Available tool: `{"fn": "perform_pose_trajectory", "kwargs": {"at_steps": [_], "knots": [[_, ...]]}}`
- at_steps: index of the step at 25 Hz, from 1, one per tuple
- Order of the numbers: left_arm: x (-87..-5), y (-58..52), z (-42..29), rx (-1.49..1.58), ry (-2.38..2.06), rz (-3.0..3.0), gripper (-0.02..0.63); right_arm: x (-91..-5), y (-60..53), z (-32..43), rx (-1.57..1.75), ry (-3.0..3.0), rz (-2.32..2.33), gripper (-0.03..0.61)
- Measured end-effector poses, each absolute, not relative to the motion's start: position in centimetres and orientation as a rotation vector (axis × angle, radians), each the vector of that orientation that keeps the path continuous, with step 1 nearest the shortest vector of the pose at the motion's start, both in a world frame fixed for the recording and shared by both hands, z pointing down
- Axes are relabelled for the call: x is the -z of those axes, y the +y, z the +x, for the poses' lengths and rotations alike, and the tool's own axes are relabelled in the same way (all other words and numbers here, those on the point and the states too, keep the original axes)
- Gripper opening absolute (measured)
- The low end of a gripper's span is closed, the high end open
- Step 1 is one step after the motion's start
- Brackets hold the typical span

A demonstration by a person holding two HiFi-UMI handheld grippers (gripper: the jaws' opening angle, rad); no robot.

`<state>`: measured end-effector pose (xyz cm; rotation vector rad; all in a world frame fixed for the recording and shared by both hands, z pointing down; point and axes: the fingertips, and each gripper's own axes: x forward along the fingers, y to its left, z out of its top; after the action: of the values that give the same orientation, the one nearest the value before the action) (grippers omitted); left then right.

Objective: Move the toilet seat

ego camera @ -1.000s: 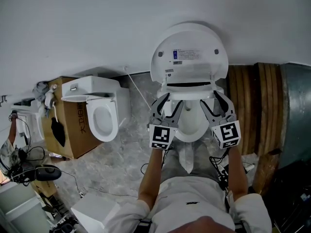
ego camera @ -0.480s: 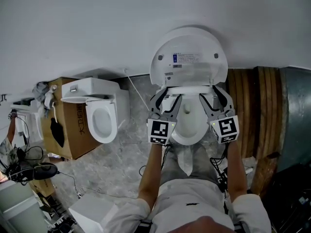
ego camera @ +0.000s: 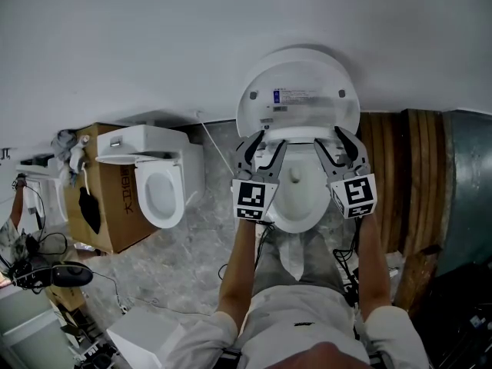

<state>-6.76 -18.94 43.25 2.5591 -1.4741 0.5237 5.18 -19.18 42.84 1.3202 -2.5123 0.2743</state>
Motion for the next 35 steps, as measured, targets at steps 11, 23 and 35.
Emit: {"fn": "perform_pose_trajectory", "kwargs": {"at_steps": [11,23,35], "knots": [[-43.3,-22.3,-6.9,-0.499,-1.515,2.551,0.232,-43.1,-22.7,5.2,-0.243,-2.516,1.322,0.241],[-43.9,-26.4,-7.4,-0.476,-1.552,2.524,0.232,-43.7,-26.9,4.7,-0.222,-2.504,1.338,0.241],[-44.3,-29.4,-7.3,-0.489,-1.601,2.501,0.232,-44.1,-30.0,4.8,-0.205,-2.491,1.361,0.241]]}}
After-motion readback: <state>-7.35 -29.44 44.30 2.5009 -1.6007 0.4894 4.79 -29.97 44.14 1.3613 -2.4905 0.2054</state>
